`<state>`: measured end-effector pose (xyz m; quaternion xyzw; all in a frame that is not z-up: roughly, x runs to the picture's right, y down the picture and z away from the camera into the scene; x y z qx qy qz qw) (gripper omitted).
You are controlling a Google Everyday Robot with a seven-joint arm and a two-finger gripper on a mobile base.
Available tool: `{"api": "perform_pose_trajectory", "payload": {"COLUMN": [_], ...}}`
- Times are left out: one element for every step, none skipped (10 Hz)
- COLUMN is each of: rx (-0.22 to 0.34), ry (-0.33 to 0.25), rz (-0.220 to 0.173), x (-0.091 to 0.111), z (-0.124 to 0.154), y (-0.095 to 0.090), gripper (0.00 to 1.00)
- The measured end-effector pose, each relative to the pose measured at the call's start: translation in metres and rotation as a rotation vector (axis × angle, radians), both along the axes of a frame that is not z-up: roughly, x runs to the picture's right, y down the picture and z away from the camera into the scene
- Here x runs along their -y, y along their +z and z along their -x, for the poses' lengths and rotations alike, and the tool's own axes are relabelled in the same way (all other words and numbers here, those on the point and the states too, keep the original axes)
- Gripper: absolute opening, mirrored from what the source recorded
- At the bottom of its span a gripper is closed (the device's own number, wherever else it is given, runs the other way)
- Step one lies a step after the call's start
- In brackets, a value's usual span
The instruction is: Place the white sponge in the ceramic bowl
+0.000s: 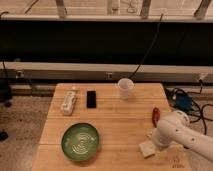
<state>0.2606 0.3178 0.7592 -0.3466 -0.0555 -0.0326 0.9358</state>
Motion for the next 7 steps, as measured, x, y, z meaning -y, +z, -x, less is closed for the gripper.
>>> {"api": "perform_pose_trajectory", "payload": {"rx": [0.006,0.012,0.018,0.022,0.029,0.034,0.039], "ry": [0.006,0.003,0.001,-0.001,-0.003,-0.005,-0.008], "rz": [0.0,-0.001,-0.004,-0.007,-0.011,-0.017,-0.028], "x": [-0.001,0.001,0.003,0.004,0.007,0.01,0.017], "z": [-0.002,0.0,0.001,0.001,0.002,0.003,0.005], "y": [-0.002,-0.002,-0.003,-0.006,-0.008,-0.011,-0.018], "gripper": [0.55,0.45,0.35,0.24,0.14,0.04,0.0]}}
